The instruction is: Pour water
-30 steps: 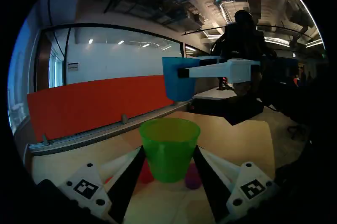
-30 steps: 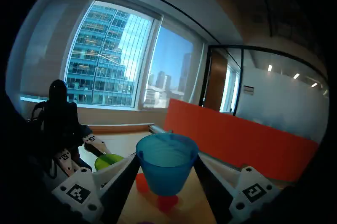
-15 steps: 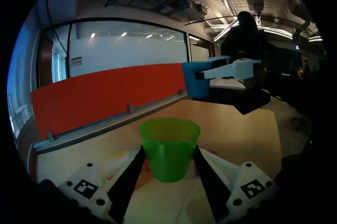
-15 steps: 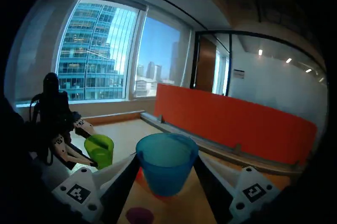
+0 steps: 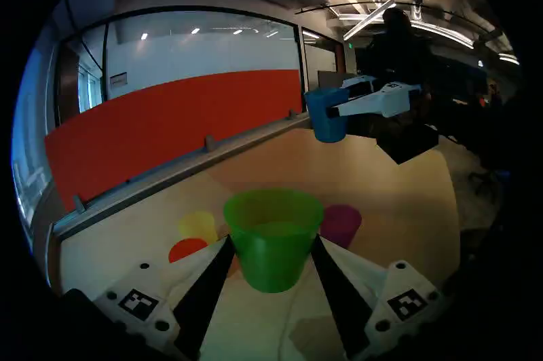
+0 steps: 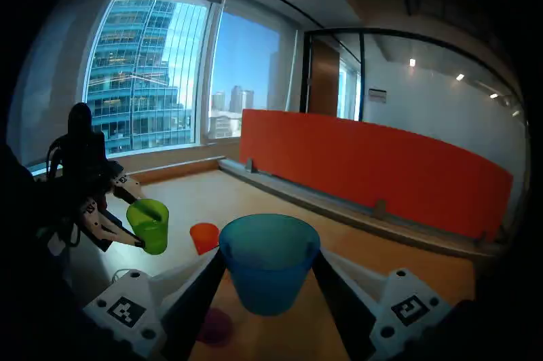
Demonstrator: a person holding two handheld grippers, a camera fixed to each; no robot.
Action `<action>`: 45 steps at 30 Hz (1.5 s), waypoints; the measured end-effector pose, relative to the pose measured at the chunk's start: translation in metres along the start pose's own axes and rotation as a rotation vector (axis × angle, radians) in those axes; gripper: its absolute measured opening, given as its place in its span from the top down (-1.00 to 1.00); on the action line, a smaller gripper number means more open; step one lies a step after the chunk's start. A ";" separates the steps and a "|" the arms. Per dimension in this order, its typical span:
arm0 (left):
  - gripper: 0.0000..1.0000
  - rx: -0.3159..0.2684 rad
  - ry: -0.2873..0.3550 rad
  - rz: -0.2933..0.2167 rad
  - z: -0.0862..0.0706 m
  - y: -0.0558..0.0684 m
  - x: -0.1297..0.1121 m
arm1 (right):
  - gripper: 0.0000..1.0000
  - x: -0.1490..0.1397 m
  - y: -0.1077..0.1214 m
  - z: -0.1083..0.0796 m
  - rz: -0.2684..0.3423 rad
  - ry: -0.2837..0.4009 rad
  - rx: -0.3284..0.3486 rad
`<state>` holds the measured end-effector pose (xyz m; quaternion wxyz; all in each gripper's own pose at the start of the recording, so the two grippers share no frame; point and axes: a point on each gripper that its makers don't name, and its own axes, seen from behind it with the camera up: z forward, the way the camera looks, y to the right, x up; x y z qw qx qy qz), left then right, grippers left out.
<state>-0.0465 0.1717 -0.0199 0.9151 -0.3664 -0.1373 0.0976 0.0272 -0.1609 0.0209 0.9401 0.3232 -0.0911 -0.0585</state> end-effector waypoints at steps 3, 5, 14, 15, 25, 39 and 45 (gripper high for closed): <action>-0.59 -0.007 -0.036 0.004 0.004 0.000 -0.011 | -0.79 -0.016 0.002 0.002 0.011 -0.033 0.008; -0.58 -0.012 -0.060 0.008 0.006 0.000 -0.018 | -0.79 -0.027 0.004 0.004 0.021 -0.058 0.012; -0.58 -0.052 -0.164 0.022 0.016 0.002 -0.046 | -0.78 -0.060 0.011 0.011 0.056 -0.128 0.026; -0.58 -0.056 -0.173 0.022 0.018 0.002 -0.048 | -0.79 -0.063 0.012 0.011 0.058 -0.134 0.027; -0.59 -0.083 -0.260 0.007 0.032 -0.002 -0.075 | -0.79 -0.090 0.018 0.018 0.062 -0.182 0.032; -0.58 -0.099 -0.312 -0.004 0.050 -0.009 -0.098 | -0.79 -0.112 0.021 0.026 0.066 -0.222 0.035; -0.58 -0.104 -0.316 -0.014 0.053 -0.011 -0.105 | -0.79 -0.117 0.019 0.030 0.069 -0.234 0.041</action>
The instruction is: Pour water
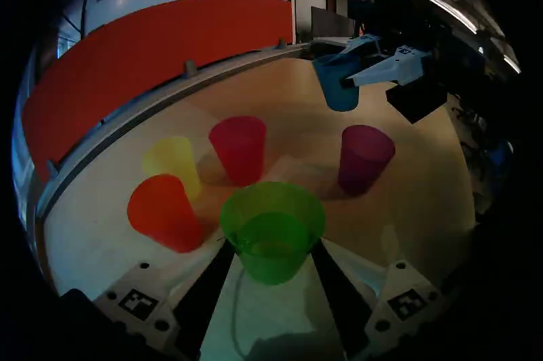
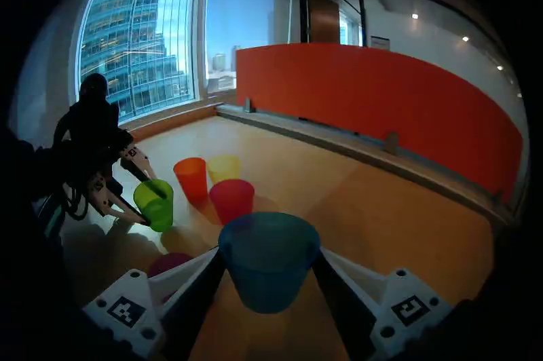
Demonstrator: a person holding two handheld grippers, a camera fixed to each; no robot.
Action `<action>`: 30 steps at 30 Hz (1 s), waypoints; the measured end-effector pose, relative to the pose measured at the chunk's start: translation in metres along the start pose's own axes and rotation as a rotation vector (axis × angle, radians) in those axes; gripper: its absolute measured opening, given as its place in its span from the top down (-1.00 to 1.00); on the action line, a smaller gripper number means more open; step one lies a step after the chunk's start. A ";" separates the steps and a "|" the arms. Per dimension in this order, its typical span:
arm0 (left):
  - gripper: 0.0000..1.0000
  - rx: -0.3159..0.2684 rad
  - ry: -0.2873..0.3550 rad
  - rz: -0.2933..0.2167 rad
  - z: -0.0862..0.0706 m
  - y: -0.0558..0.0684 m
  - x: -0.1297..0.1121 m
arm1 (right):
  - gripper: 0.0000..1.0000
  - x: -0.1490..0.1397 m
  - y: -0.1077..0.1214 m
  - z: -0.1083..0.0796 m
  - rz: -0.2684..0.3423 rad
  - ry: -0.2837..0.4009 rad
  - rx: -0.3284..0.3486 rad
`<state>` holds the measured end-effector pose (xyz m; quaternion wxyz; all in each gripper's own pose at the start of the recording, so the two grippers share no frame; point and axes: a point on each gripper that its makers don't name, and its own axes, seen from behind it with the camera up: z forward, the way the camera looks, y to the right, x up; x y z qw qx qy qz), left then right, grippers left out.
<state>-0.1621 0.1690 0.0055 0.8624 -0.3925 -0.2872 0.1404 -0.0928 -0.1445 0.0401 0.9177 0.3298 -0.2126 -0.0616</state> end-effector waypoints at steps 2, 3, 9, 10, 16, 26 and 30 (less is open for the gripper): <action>-0.59 -0.001 -0.003 -0.006 0.002 -0.001 -0.003 | -0.79 -0.001 0.000 0.002 -0.002 -0.005 0.000; -0.59 -0.002 -0.004 -0.008 0.002 -0.001 -0.004 | -0.78 -0.002 -0.001 0.002 -0.003 -0.007 0.000; -0.59 -0.005 -0.004 -0.018 0.005 -0.003 -0.010 | -0.79 -0.005 -0.003 0.005 -0.011 -0.016 0.001; -0.59 -0.005 -0.003 -0.020 0.005 -0.003 -0.011 | -0.79 -0.005 -0.003 0.006 -0.011 -0.017 0.001; -0.59 -0.004 0.000 -0.024 0.003 -0.003 -0.014 | -0.79 -0.008 -0.003 0.007 -0.011 -0.025 0.000; -0.59 0.005 -0.003 -0.029 0.001 -0.003 -0.021 | -0.79 -0.018 -0.004 0.007 -0.012 -0.041 -0.004; -0.59 0.009 -0.001 -0.033 0.002 -0.003 -0.022 | -0.79 -0.017 -0.006 0.007 -0.013 -0.040 -0.003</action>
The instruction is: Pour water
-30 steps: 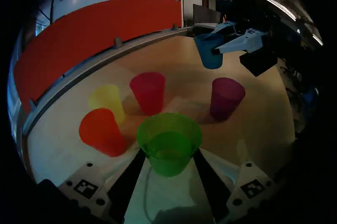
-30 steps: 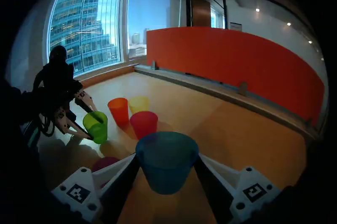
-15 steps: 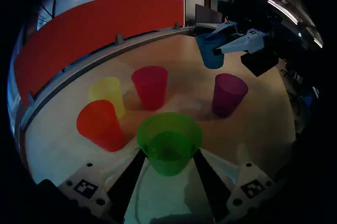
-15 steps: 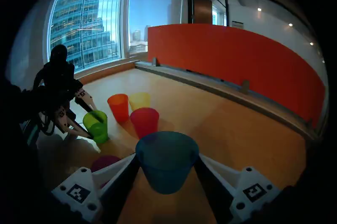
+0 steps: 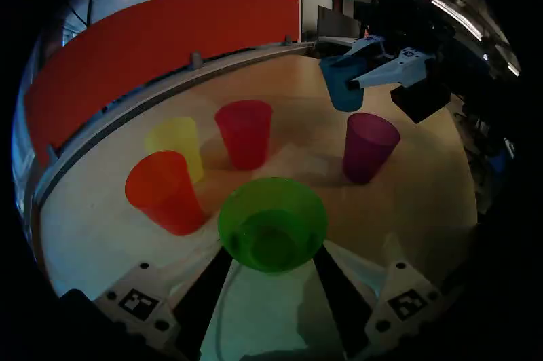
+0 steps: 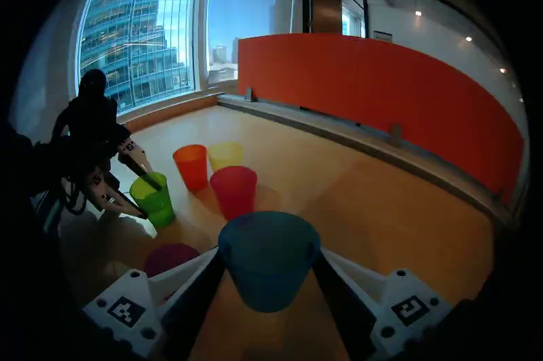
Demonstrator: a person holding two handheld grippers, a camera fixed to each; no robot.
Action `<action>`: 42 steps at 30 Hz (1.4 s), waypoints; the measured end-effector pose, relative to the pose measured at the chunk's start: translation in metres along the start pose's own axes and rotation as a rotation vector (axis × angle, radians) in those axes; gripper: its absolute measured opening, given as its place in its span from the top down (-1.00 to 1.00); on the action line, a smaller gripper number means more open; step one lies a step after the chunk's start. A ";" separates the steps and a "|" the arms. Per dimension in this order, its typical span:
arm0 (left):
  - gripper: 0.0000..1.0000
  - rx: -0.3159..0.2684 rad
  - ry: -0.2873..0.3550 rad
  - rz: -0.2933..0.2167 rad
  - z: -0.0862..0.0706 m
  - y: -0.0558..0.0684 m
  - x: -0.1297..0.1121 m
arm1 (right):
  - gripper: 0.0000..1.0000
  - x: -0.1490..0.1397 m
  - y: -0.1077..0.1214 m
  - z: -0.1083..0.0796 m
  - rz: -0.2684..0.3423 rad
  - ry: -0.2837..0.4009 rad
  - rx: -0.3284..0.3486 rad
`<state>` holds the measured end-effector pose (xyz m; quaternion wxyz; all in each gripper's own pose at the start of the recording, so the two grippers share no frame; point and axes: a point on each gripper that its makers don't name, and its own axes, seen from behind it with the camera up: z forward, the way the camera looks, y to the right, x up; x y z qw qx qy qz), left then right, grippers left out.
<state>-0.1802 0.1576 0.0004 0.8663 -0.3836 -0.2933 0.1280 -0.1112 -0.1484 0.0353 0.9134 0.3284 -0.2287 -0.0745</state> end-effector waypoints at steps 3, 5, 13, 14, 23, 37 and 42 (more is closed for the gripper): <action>-0.61 0.007 -0.002 0.007 0.000 0.000 -0.001 | -0.78 0.000 0.000 0.000 0.000 -0.001 -0.001; -0.63 0.013 -0.006 0.017 0.000 -0.001 -0.001 | -0.79 -0.001 0.000 0.000 0.001 -0.004 -0.003; -0.70 0.026 -0.045 0.047 -0.001 -0.001 -0.009 | -0.79 -0.009 -0.001 0.003 -0.002 -0.018 -0.002; -0.70 0.025 -0.047 0.048 -0.003 -0.001 -0.009 | -0.79 -0.010 -0.001 0.004 -0.002 -0.020 -0.001; -0.70 0.047 -0.063 0.036 -0.016 -0.005 -0.022 | -0.79 -0.025 -0.005 0.012 0.003 -0.050 0.007; -0.70 0.079 -0.030 -0.015 -0.040 -0.009 -0.026 | -0.79 -0.048 -0.005 0.018 0.011 -0.090 0.001; -0.70 0.084 -0.016 -0.031 -0.043 -0.010 -0.025 | -0.79 -0.055 -0.002 0.019 0.003 -0.102 -0.009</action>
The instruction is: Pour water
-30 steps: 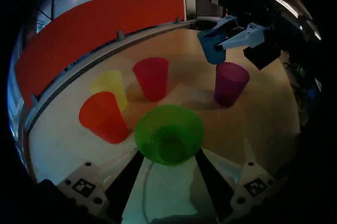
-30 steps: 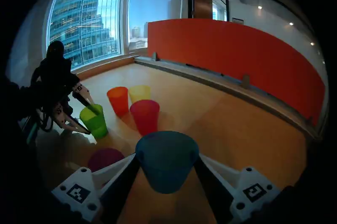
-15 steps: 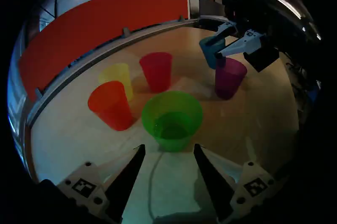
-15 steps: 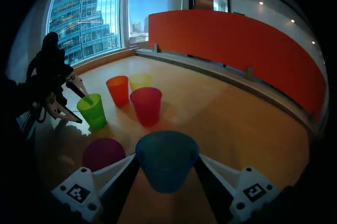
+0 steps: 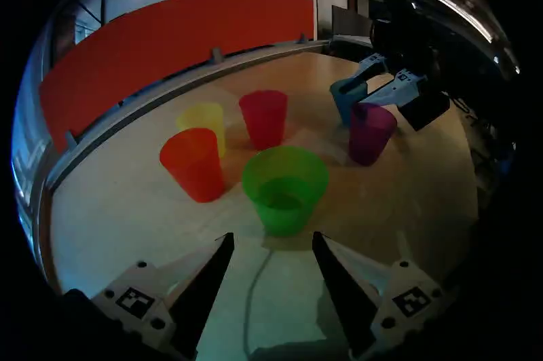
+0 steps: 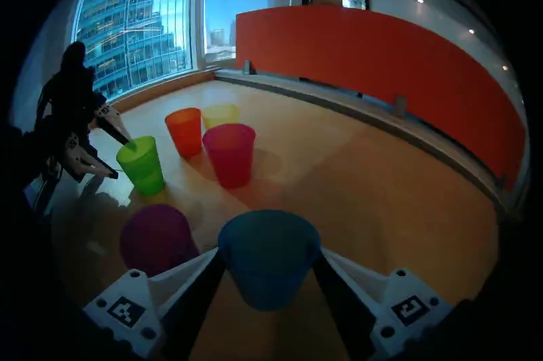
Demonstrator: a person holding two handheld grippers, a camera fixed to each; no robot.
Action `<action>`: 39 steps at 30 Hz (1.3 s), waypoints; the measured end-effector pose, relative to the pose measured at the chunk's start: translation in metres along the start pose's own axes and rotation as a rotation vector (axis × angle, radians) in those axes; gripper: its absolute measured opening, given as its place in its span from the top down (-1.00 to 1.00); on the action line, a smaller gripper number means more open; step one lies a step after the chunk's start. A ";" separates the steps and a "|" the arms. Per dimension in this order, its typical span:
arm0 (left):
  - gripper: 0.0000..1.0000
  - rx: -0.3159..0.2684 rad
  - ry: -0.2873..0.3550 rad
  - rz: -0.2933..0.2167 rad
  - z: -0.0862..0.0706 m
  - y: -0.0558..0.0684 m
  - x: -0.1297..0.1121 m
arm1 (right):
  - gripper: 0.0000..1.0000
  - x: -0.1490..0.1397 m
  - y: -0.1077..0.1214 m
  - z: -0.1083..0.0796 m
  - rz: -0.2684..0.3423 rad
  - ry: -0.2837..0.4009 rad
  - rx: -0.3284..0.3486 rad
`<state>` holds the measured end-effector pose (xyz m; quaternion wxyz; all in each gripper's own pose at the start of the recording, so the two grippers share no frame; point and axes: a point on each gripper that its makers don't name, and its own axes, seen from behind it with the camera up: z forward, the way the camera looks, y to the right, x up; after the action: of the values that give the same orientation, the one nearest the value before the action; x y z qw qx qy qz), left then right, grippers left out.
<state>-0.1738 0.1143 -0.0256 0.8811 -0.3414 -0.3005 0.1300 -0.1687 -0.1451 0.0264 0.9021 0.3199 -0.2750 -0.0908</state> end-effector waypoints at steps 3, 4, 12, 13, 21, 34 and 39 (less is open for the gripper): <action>-0.70 0.002 0.006 -0.005 -0.001 -0.001 0.002 | -0.79 -0.001 0.001 0.000 -0.007 0.001 -0.004; -0.70 0.002 0.007 -0.006 -0.002 -0.001 0.002 | -0.79 -0.002 0.001 0.000 -0.008 0.000 -0.005; -0.70 0.006 0.009 -0.003 -0.004 -0.001 0.002 | -0.79 -0.009 0.000 -0.007 -0.024 -0.011 -0.006; -0.70 0.006 0.009 -0.002 -0.004 -0.001 0.002 | -0.79 -0.010 0.000 -0.008 -0.026 -0.013 -0.007; -0.70 0.007 0.005 0.001 -0.005 0.000 0.002 | -0.81 -0.015 -0.002 -0.012 -0.034 -0.017 -0.006; -0.70 0.017 0.005 0.000 -0.007 -0.002 0.003 | -1.00 -0.014 -0.002 -0.015 -0.022 -0.013 -0.009; -0.70 0.029 0.012 -0.006 -0.010 -0.005 0.004 | -1.00 -0.014 -0.002 -0.022 -0.019 -0.013 -0.014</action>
<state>-0.1645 0.1073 -0.0264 0.8881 -0.3285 -0.2943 0.1297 -0.1684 -0.1305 0.0045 0.9017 0.3154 -0.2771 -0.1033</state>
